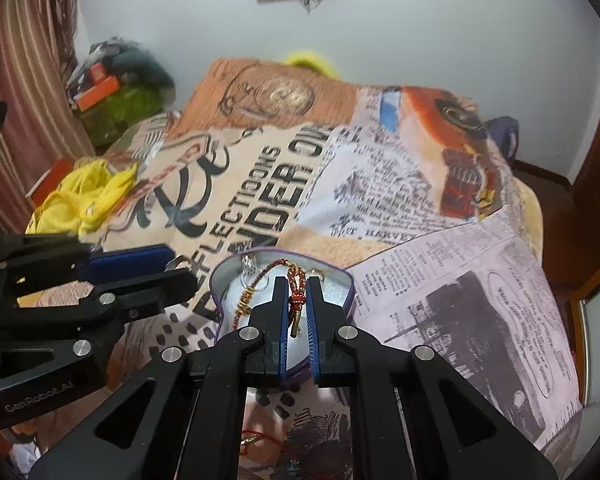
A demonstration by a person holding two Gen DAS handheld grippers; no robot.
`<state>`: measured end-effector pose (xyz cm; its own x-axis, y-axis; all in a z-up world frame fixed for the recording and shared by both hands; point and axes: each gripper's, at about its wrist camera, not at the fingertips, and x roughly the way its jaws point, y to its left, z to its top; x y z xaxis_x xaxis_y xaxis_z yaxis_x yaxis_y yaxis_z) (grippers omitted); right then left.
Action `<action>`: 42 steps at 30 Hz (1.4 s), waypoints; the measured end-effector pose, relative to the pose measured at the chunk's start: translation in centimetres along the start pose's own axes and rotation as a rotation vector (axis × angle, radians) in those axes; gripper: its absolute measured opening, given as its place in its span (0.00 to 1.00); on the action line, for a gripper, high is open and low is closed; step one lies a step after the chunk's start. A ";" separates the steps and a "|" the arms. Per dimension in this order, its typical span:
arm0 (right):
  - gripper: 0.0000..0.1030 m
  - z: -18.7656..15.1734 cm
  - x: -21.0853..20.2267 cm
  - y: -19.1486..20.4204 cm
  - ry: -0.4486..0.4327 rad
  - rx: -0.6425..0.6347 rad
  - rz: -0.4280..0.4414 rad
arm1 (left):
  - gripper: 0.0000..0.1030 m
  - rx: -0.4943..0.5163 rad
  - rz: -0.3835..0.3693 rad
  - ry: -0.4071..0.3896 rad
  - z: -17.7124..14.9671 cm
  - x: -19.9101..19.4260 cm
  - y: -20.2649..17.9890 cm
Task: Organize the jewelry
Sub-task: 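Open both grippers to drop the bracelet and ring into the tin, then move the right gripper to the blue beaded bracelet and grasp it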
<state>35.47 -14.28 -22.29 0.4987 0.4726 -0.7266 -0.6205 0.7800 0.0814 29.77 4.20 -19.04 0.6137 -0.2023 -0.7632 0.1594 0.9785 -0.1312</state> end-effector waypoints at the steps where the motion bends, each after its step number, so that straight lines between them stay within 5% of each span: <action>1: 0.07 0.0 0.1 0.0 0.007 -0.007 -0.001 | 0.20 0.004 -0.001 0.004 0.0 0.2 -0.1; 6: 0.08 0.0 0.2 -0.3 0.042 -0.015 0.023 | 0.20 0.016 -0.004 0.020 0.1 1.2 -0.4; 11: 0.29 0.1 0.0 -0.9 0.039 -0.013 0.017 | 0.20 0.022 -0.009 0.032 0.2 1.7 -0.7; 28: 0.29 -0.4 -2.6 -2.1 -0.007 -0.003 -0.038 | 0.20 0.064 -0.004 0.056 0.2 2.3 -2.6; 42: 0.29 -1.3 -5.8 -0.8 -0.044 -0.017 -0.062 | 0.22 0.071 0.017 0.012 -0.4 -1.7 -3.3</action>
<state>32.33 -18.13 -19.03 0.5622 0.4412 -0.6995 -0.5974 0.8015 0.0253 27.84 1.30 -17.57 0.6075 -0.1847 -0.7726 0.2039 0.9763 -0.0731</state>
